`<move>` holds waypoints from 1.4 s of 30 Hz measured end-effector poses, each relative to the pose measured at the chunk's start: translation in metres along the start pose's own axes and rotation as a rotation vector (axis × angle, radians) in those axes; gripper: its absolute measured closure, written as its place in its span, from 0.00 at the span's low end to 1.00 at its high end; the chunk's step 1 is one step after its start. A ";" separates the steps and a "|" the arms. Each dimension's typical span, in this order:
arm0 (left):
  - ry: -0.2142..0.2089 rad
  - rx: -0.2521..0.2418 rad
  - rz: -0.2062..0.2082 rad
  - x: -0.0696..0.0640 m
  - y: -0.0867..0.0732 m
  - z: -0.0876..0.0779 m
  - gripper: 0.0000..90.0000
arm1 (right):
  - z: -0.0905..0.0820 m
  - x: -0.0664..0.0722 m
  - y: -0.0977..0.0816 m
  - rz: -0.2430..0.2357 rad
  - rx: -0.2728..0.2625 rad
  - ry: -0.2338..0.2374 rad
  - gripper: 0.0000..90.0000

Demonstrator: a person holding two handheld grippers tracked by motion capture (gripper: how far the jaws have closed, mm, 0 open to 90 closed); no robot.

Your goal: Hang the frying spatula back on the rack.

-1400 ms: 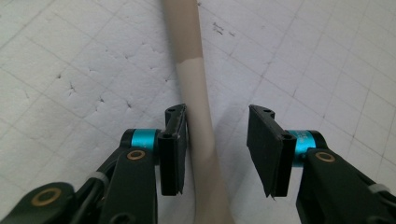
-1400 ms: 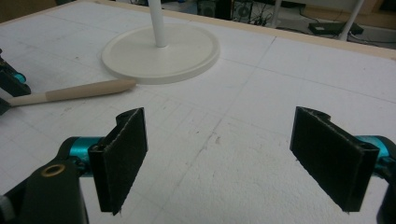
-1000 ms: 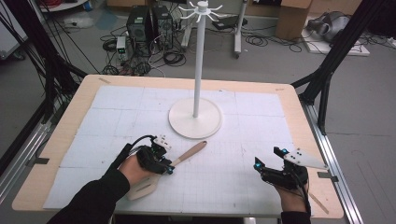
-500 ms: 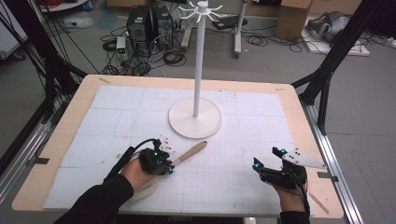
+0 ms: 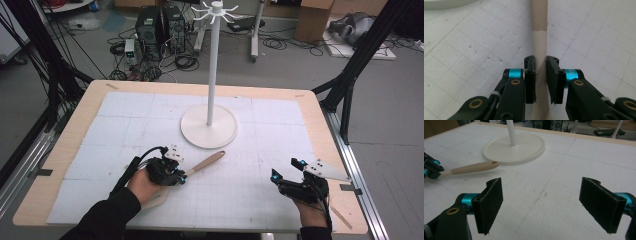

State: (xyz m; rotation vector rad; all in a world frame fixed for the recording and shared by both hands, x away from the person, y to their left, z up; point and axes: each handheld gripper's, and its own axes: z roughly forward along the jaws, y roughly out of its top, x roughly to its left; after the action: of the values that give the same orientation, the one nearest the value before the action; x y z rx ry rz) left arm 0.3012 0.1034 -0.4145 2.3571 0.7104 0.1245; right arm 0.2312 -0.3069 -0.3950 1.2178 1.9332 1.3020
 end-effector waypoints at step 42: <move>-0.005 -0.483 -0.053 -0.012 -0.015 -0.055 0.86 | 0.092 0.118 0.092 -0.027 -0.088 0.410 0.30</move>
State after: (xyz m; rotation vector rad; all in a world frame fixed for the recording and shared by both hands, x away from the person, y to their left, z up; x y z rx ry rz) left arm 0.2698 0.1385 -0.3803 1.8758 0.6542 0.2387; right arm 0.2849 -0.1484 -0.3416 0.9307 2.1281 1.7071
